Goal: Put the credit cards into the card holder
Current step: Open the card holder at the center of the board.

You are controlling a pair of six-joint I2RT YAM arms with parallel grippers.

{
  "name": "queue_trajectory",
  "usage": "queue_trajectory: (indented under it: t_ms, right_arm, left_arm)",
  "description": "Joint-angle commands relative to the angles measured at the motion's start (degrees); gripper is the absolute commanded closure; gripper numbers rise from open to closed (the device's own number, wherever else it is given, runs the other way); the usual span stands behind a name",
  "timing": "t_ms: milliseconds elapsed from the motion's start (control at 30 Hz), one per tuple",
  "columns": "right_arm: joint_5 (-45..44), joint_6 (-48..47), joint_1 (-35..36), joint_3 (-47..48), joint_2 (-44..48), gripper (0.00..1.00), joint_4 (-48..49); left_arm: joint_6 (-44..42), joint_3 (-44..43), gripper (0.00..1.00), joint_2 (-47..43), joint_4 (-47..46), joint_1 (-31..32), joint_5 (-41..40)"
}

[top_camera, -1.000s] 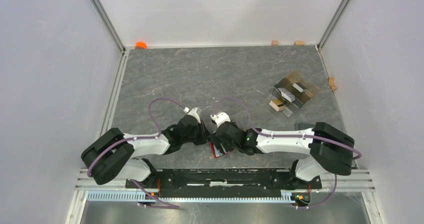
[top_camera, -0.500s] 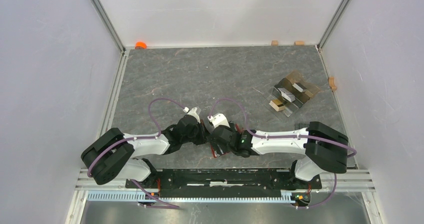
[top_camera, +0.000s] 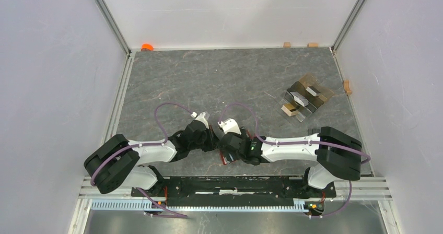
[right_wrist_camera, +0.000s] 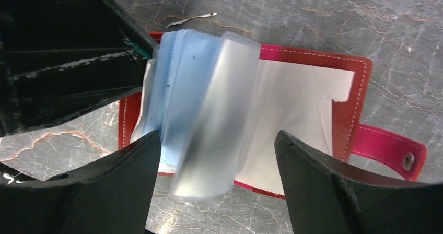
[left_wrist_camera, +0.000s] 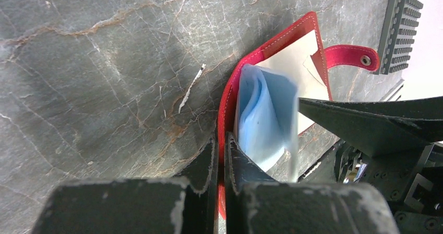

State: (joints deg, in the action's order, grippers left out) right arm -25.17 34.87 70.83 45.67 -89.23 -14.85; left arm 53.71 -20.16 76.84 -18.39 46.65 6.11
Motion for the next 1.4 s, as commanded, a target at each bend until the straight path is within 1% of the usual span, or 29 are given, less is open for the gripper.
queue_trajectory:
  t_ms: [0, 367, 533, 667, 733, 833, 933, 967, 1033, 1133, 1233, 1267, 1300, 1367]
  right_arm:
    - [-7.3, 1.5, 0.3, 1.9, 1.9, 0.16, -4.0]
    - [-20.0, 2.0, 0.3, 4.0, 2.9, 0.16, -14.6]
    - [-24.7, 2.3, -0.3, 4.8, 4.8, 0.12, -18.8]
    - [-22.7, 0.4, -3.7, 2.5, 7.4, 0.11, -17.6]
    - [-20.2, -1.3, -6.3, 0.9, 9.1, 0.11, -16.1]
    - [-13.9, -5.2, -11.7, -2.1, 13.5, 0.11, -12.3]
    - [-6.7, -10.3, -17.6, -4.1, 18.6, 0.08, -8.7]
    - [-4.2, -12.7, -19.5, -4.2, 20.0, 0.06, -7.9]
    - [-0.7, -16.6, -23.3, -3.8, 22.1, 0.02, -8.0]
    - [4.1, -22.3, -29.4, -3.1, 23.7, 0.02, -7.7]
    - [8.0, -28.4, -35.3, -1.2, 23.1, 0.02, -8.2]
    - [8.8, -30.1, -37.3, -0.4, 22.6, 0.02, -8.5]
    - [9.6, -31.8, -39.3, 0.5, 21.8, 0.02, -8.6]
    - [12.7, -34.4, -42.9, 2.3, 20.0, 0.02, -8.7]
  left_arm:
    - [-2.7, 0.7, 0.98, -2.2, -1.2, -0.5, -1.0]
    - [-5.1, -0.3, 0.98, -2.8, 1.4, -0.9, -1.4]
    - [-6.9, -1.5, 0.98, -2.6, 3.7, -1.8, -2.0]
    - [-8.6, -2.7, 0.98, -2.1, 4.7, -3.4, -1.7]
    - [-9.9, -3.6, 0.96, -1.5, 5.0, -4.5, -1.0]
    - [-12.1, -5.5, 0.93, 0.0, 5.3, -6.6, 1.1]
    - [-14.1, -7.9, 0.88, 2.2, 6.6, -9.2, 3.3]
    - [-14.5, -8.4, 0.85, 2.9, 6.7, -10.0, 4.1]
    - [-15.2, -9.4, 0.77, 3.8, 7.2, -11.6, 5.7]
    - [-16.7, -11.0, 0.62, 3.4, 9.8, -13.2, 6.0]
    - [-18.0, -12.6, 0.50, 1.6, 13.9, -14.1, 4.5]
    - [-18.2, -13.2, 0.45, 0.8, 16.2, -14.6, 3.1]
    - [-18.2, -13.8, 0.42, 0.0, 17.9, -15.0, 1.4]
    - [-18.1, -15.4, 0.35, -1.7, 24.8, -15.8, -1.5]
